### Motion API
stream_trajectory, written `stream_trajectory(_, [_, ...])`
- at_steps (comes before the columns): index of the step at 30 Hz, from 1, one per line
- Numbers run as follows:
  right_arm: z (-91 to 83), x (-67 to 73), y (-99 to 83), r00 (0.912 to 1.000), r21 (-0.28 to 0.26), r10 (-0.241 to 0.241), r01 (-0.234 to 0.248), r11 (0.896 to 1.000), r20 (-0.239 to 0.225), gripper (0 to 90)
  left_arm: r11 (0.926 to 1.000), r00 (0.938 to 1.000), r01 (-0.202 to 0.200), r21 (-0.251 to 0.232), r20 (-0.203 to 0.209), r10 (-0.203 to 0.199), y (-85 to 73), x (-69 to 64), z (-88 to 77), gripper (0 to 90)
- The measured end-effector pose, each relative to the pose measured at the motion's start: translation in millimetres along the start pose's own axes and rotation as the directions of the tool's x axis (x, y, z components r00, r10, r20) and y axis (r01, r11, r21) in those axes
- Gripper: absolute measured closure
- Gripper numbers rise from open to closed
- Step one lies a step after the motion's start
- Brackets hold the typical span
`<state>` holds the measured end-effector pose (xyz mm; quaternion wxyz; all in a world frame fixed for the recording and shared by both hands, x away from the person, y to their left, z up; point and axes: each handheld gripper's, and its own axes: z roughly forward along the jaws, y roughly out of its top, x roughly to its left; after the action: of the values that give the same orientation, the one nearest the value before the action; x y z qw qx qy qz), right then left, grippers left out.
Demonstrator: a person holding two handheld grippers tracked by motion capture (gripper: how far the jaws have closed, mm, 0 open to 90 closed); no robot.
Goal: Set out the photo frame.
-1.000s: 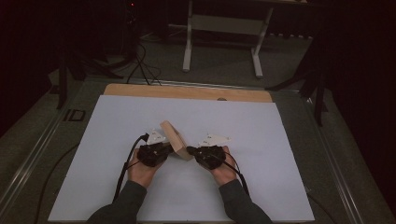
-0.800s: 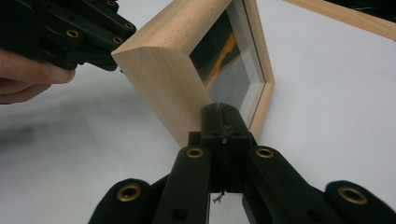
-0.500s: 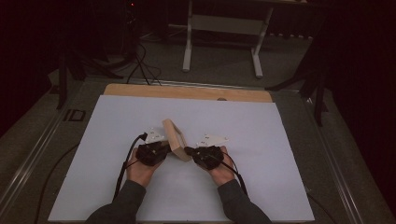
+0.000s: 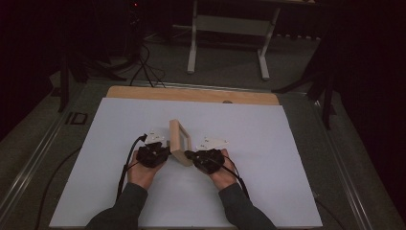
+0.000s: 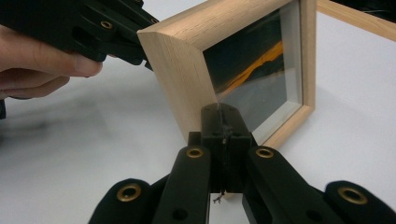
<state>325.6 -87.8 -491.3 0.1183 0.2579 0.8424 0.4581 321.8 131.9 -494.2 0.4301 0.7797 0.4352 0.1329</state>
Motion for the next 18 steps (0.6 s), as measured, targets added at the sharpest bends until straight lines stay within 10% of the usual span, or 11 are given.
stream_trajectory(18, [10.5, 7.7, 7.2, 0.9998, 0.002, -0.02, 0.02, 1.0, 0.005, 89.8, 0.9992, 0.9993, 0.036, -0.019, -0.009, -0.036, 0.2, 10.4, -0.7, 89.7])
